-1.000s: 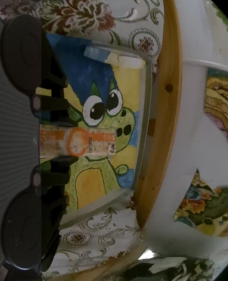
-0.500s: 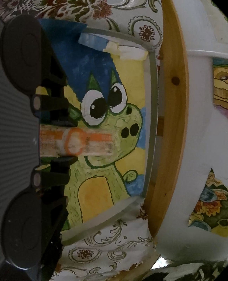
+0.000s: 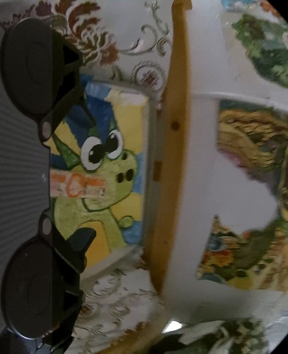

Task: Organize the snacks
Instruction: 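Lower and release the mandarin and the bar onto the tray with both tools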

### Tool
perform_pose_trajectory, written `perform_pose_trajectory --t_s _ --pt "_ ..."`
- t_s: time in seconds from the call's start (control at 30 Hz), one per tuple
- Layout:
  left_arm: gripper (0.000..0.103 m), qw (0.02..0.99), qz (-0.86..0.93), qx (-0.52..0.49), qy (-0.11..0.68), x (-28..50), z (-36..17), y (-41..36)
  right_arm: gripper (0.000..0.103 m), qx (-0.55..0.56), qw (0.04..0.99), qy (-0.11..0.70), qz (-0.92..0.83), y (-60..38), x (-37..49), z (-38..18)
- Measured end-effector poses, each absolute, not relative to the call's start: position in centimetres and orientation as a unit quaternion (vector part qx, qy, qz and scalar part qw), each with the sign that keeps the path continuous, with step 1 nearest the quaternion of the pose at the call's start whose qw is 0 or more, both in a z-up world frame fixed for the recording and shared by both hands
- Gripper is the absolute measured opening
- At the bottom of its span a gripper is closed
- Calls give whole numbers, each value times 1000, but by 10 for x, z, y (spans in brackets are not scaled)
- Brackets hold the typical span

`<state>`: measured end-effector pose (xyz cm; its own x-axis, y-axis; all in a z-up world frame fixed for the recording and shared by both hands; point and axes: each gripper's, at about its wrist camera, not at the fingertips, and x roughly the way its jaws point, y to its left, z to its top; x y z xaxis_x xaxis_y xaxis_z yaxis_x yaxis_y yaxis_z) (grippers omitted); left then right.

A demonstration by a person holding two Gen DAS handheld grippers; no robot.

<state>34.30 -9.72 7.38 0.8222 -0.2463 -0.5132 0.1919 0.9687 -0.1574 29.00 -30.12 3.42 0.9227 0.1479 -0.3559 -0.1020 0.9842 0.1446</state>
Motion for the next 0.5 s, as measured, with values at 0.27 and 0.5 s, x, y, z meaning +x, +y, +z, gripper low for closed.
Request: perform_pose_trajectory --t_s 0.27,0.5 --pt "103 966 -89 -71 230 297 97 -73 102 67 985 151 56 -298 245 67" --pt "103 977 -64 -62 192 239 98 -57 102 52 987 138 57 -289 195 86"
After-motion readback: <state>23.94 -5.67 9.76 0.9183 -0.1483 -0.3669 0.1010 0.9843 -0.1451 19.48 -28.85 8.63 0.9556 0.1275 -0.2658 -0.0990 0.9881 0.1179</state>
